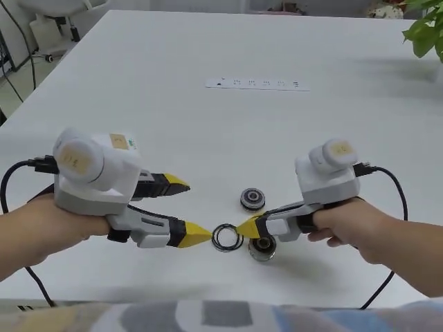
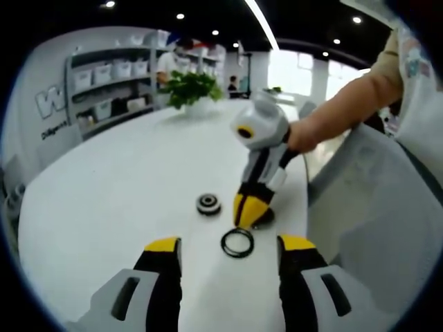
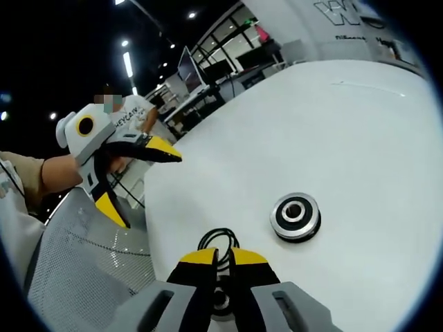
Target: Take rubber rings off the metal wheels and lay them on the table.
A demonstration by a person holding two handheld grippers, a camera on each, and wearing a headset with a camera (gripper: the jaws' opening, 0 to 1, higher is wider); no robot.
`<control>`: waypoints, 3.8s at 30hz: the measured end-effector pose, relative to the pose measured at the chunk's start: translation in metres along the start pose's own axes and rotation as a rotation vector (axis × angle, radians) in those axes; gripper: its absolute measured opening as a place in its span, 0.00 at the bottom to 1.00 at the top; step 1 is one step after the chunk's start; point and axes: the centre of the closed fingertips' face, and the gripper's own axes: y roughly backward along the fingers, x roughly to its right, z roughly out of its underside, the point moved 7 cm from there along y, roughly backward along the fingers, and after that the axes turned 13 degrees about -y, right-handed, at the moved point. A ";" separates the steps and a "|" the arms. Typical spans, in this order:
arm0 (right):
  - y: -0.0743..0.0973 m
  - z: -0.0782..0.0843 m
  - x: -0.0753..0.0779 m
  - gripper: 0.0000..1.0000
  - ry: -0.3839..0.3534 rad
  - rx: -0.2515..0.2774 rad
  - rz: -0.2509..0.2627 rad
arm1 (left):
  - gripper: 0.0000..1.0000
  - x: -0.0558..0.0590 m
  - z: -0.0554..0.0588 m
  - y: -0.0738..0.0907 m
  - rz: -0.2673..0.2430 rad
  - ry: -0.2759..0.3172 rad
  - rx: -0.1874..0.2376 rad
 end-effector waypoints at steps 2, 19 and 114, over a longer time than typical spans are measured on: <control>0.002 -0.001 0.002 0.04 -0.001 0.008 0.001 | 0.56 0.000 0.000 0.000 0.001 0.000 -0.002; 0.028 -0.020 0.013 0.15 0.050 0.130 0.038 | 0.54 -0.011 -0.003 -0.004 -0.011 0.011 -0.005; 0.020 -0.024 0.054 0.17 0.349 0.150 0.168 | 0.13 -0.040 -0.011 -0.122 0.019 -0.035 -0.105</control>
